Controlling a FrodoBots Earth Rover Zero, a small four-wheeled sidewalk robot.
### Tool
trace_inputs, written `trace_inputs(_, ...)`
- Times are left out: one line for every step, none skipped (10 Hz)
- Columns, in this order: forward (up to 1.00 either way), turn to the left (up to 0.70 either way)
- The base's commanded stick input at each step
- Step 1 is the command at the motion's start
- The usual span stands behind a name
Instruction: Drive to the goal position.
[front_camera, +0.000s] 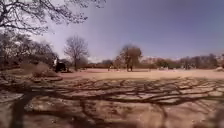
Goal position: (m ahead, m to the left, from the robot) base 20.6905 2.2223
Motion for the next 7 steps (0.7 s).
trace_inputs(1.0,0.05)
trace_inputs(1.0,0.05)
trace_inputs(1.0,0.05)
trace_inputs(1.0,0.05)
trace_inputs(1.0,0.05)
trace_inputs(1.0,0.05)
trace_inputs(1.0,0.05)
